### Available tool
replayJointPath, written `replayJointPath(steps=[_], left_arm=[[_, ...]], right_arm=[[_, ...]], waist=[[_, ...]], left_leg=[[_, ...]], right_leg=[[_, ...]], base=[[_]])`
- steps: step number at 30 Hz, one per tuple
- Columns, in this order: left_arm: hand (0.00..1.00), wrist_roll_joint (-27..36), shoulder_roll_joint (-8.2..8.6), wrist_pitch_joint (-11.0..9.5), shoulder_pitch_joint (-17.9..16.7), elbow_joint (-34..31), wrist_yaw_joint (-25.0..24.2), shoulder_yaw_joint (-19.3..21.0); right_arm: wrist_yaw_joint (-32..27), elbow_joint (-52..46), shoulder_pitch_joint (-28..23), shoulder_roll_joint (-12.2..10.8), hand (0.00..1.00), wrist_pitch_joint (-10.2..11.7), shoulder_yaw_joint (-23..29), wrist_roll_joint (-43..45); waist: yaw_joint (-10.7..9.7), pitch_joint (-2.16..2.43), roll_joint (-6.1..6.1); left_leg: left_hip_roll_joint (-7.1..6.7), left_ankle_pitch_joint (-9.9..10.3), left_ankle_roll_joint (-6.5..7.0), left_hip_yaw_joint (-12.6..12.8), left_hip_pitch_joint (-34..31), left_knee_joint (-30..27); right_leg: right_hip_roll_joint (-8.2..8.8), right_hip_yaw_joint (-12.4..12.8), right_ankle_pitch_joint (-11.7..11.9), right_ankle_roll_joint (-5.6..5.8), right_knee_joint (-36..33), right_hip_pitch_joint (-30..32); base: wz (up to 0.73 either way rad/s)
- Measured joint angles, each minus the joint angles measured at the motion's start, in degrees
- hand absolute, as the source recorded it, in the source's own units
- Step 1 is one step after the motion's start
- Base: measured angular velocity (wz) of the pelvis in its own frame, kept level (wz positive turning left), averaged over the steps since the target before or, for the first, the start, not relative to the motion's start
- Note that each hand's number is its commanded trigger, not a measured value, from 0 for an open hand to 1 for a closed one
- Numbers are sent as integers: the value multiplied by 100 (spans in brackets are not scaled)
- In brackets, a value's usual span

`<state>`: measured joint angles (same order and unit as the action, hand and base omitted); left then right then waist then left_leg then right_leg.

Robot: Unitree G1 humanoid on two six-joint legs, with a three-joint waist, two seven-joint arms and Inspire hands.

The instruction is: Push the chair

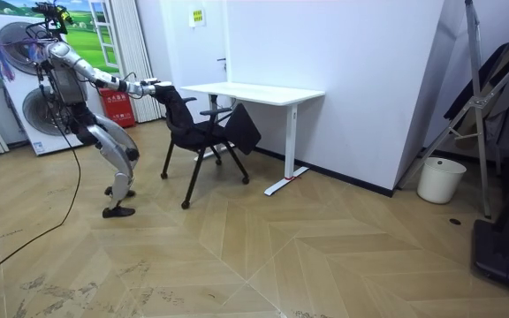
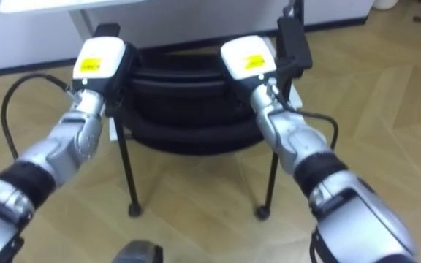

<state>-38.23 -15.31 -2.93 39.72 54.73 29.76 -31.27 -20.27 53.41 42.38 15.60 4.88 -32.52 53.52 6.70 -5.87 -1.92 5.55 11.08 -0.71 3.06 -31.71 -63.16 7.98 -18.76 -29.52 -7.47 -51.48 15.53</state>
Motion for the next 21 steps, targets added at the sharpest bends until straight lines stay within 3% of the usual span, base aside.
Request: replayJointPath(steps=[1,3,4,5,6,7,9,10,14,16,18,19,21], left_arm=[[100,0,23,4,-18,-15,4,0],[100,0,7,11,-77,-77,8,0],[100,0,8,17,-83,-87,8,-4],[100,2,16,44,-81,-116,1,-24],[100,4,25,63,-80,-163,-11,-31],[100,4,15,70,-74,-193,-17,-31],[100,3,9,100,13,-216,-52,-27],[100,3,8,107,32,-221,-75,-26],[100,-14,-53,180,73,-375,-139,6],[100,-13,-58,188,67,-375,-177,15],[100,-10,-66,175,69,-398,-286,71],[100,-4,-65,172,55,-398,-292,76],[100,-18,-52,148,5,-400,-356,74]], right_arm=[[0,1,-8,6,100,13,0,4],[-33,-34,-63,52,100,56,0,3],[-41,-31,-69,52,100,56,0,3],[-69,-18,-86,49,100,50,0,1],[-99,-32,-94,53,100,46,0,4],[-117,-47,-88,53,100,39,6,16],[-191,-88,-78,55,100,-18,64,43],[-203,-95,-78,56,100,-32,76,46],[-210,-246,-71,108,100,-89,118,46],[-198,-252,-70,107,100,-112,106,54],[-177,-291,-68,140,100,-113,59,48],[-171,-290,-68,138,100,-114,51,49],[-139,-280,-129,150,100,-114,-2,2]], waist=[[-21,-6,18],[-22,17,66],[-19,28,83],[-38,47,110],[-88,64,116],[-103,78,96],[-155,90,94],[-156,94,91],[-171,116,71],[-181,133,27],[-143,137,-40],[-129,139,-48],[-184,139,-22]], left_leg=[[-54,14,-15,29,0,315],[-150,-23,-43,263,68,1803],[-147,-50,-53,324,104,2110],[-156,-273,18,382,171,2324],[-210,-362,95,432,241,2443],[-249,-379,123,461,250,2503],[-354,-568,338,506,282,2669],[-375,-555,369,517,283,2670],[-463,-388,548,728,321,2706],[-573,-268,618,829,415,2715],[-712,-31,719,971,531,2625],[-743,35,736,998,558,2577],[-729,328,803,1028,658,2238]], right_leg=[[-1,-21,-13,18,24,-46],[-1,-45,-49,79,123,-147],[-1,-46,-53,96,149,-173],[3,-44,-58,161,210,-238],[41,-49,-45,241,282,-268],[91,-43,-42,267,295,-259],[154,-25,-10,390,411,-264],[169,-8,-14,422,430,-267],[312,84,-28,625,575,-305],[445,149,-81,739,561,-368],[688,119,-122,868,234,-372],[792,96,-68,949,16,-305],[1018,104,373,937,-839,-143]], base=[[0],[2],[-5],[5],[9],[15],[2],[0],[-6],[-10],[-18],[-19],[2]])
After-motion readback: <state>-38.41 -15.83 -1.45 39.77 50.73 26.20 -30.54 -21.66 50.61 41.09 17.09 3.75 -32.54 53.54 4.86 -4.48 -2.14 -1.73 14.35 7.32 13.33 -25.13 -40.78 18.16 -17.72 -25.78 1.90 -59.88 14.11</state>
